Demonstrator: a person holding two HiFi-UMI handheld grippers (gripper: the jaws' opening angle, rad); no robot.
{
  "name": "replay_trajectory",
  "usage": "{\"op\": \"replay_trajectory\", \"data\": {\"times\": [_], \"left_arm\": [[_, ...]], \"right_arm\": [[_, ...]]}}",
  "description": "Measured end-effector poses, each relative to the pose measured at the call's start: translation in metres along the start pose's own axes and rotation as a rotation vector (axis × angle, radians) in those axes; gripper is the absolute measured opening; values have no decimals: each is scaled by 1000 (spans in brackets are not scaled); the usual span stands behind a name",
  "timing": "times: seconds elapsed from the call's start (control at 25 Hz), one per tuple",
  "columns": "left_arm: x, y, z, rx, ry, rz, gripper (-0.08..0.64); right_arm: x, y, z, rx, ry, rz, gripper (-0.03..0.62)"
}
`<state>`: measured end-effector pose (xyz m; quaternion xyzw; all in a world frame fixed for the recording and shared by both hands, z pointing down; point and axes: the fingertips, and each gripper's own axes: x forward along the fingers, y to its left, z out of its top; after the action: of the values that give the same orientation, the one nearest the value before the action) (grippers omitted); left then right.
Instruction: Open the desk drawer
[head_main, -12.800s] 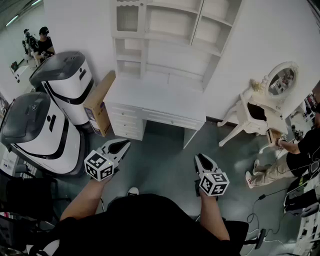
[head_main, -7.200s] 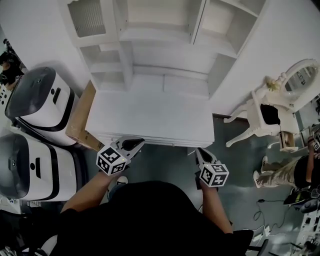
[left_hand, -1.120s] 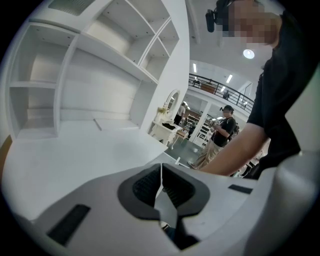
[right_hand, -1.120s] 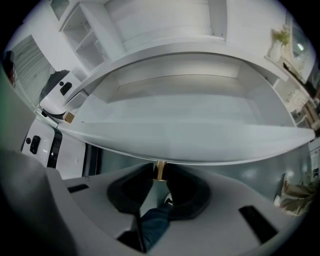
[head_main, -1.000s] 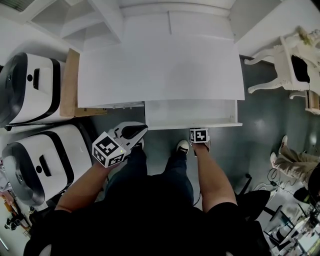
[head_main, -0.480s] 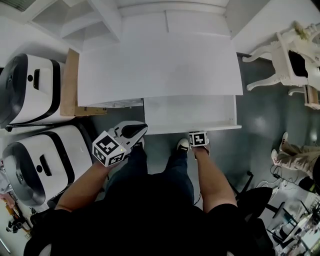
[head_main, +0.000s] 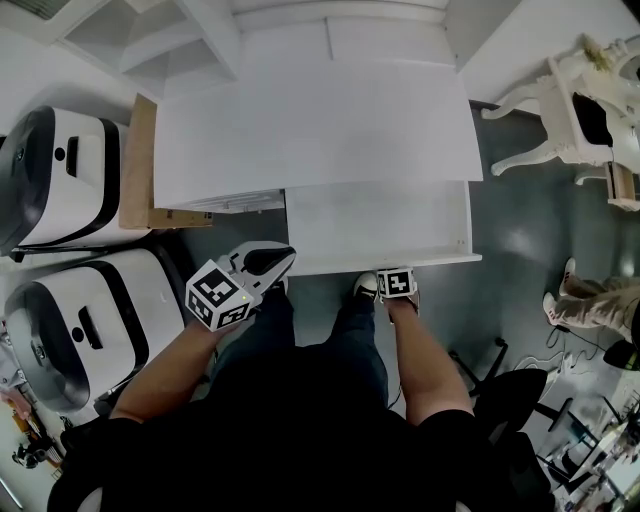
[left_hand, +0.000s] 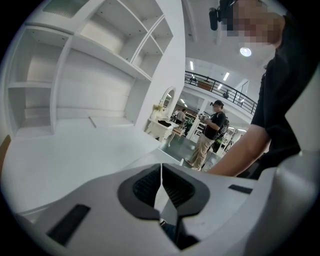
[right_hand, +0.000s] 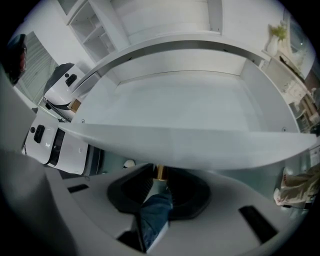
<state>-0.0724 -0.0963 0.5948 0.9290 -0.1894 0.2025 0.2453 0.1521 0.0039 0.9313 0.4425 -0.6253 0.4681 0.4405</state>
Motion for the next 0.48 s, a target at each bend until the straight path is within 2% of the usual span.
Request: {"op": "replay_trajectory", "data": {"times": [0.48], "left_arm": [[-3, -8, -7, -1, 10, -9, 17]], "right_arm": [[-3, 3, -14, 19, 7, 2, 83]]}}
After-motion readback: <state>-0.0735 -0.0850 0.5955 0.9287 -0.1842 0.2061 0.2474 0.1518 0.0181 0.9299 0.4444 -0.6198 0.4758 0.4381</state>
